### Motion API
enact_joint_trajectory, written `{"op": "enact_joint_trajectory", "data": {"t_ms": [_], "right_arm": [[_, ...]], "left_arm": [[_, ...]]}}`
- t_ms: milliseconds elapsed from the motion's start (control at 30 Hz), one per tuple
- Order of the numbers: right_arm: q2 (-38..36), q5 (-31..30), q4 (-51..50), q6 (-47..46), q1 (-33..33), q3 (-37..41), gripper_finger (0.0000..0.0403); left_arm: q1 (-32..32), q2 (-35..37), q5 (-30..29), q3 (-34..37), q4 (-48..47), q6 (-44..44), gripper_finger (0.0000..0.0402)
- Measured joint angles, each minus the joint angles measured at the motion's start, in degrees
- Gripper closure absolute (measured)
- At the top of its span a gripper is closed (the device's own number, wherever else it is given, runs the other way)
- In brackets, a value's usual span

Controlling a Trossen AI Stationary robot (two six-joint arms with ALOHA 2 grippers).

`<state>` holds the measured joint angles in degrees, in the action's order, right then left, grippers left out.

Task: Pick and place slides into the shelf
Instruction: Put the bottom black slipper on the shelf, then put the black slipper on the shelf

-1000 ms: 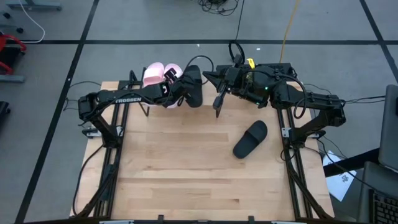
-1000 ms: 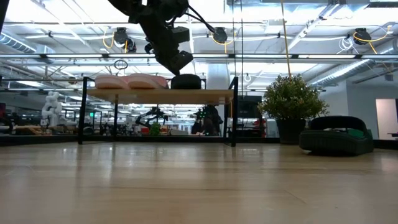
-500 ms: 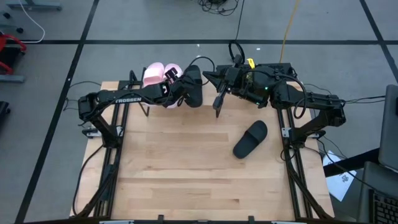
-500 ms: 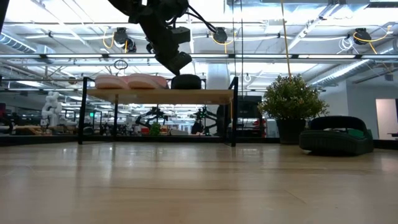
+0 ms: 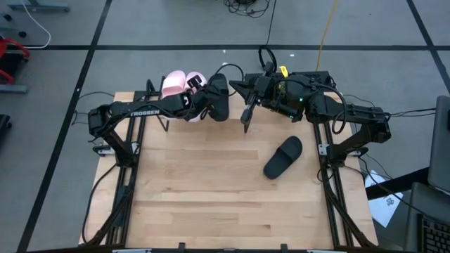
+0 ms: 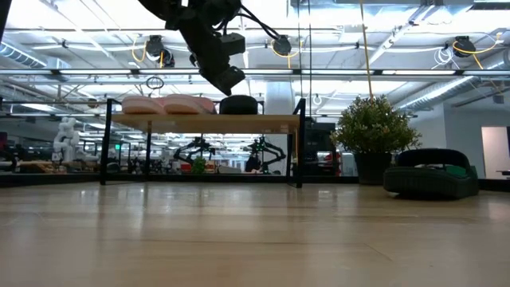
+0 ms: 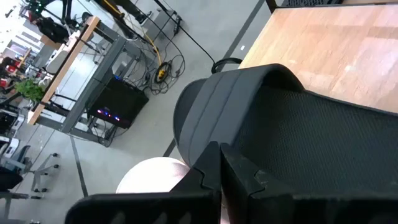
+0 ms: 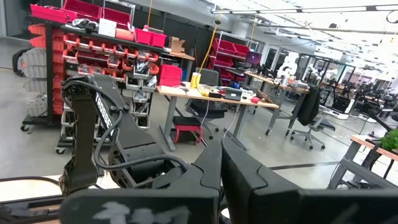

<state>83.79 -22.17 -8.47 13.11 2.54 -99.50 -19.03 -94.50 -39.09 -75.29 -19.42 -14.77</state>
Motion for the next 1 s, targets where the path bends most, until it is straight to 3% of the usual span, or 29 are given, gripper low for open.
{"op": "enact_joint_trajectory", "data": {"t_ms": [633, 867, 1000], "right_arm": [[0.02, -0.02, -1.17, 0.02, 0.0, 0.02, 0.0403], [0.02, -0.02, -3.57, 0.05, 0.0, 0.02, 0.0403], [-0.54, -0.07, -10.19, -0.16, -0.02, 0.04, 0.0403]], "left_arm": [[1.75, 0.94, -2.74, -0.04, 1.94, -2.49, 0.0401], [5.13, 5.11, -3.07, 0.07, 1.26, -2.53, 0.0389], [8.28, 8.75, -3.07, 0.09, -1.99, -0.8, 0.0376]]}}
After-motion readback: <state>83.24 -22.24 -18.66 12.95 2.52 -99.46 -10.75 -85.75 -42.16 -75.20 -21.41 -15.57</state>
